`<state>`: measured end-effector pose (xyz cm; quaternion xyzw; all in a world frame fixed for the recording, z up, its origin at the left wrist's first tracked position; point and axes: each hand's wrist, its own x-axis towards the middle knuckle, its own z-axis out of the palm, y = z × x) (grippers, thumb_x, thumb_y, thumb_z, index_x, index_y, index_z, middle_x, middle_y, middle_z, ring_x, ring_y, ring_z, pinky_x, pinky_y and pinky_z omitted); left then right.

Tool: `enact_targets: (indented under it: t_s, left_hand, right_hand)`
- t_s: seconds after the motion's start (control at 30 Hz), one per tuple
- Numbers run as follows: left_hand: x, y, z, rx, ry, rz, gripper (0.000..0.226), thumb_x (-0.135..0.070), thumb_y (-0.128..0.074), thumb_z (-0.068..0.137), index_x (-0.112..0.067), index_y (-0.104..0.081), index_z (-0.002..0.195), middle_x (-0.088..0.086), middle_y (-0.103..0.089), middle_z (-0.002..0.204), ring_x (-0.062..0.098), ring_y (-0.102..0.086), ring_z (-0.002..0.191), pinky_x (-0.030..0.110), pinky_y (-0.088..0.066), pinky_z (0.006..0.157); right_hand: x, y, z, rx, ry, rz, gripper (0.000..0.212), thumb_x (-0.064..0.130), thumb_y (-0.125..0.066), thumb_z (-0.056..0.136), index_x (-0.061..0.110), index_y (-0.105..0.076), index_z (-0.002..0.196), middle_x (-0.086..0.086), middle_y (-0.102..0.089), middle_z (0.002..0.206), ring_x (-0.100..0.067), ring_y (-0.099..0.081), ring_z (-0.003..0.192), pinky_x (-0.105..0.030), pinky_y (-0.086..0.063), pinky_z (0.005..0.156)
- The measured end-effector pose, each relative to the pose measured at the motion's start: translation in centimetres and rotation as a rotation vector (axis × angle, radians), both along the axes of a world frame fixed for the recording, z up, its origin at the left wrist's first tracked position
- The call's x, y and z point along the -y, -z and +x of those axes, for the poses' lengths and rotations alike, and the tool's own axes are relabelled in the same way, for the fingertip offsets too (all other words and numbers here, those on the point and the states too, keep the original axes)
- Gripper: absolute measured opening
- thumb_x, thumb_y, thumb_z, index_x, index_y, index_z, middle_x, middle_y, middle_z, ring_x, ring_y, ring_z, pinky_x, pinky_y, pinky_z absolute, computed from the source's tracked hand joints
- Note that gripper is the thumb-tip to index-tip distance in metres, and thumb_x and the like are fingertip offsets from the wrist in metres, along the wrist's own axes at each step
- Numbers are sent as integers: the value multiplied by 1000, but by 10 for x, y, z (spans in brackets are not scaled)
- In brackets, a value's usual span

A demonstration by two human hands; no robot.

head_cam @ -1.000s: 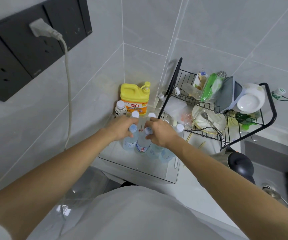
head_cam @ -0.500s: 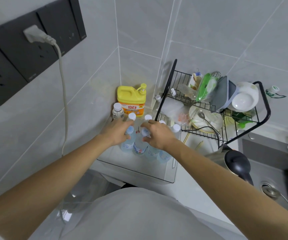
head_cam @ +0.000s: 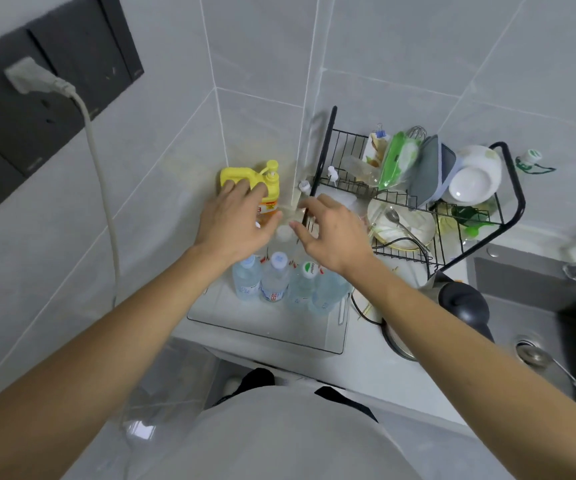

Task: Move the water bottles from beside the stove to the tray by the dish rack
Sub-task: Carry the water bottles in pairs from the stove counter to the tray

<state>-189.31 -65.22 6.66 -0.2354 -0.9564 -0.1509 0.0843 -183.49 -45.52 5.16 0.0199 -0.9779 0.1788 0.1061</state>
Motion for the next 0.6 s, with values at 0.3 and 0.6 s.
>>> enact_targets:
  t_s: [0.3,0.6]
  left_hand:
    - [-114,-35,14,-124,394,53,67,-62,-50,87,-25,-53,143,4,-56,137,31,-48,130,49,-48,96]
    - [-236,-37,122,-73,862,49,67,-59,-54,93,-26,-47,151,5,-50,153,30,-38,147,53,-41,113]
  right_hand:
    - [-77,-34,71,-63,367,134,62,63,-49,94,24,-55,142,-7,-57,136,-36,-52,120,-51,-49,97]
    - [-132,-49,269,3,931,136,67,64,-48,94,26,-48,150,-4,-50,148,-31,-46,133,-49,-48,101]
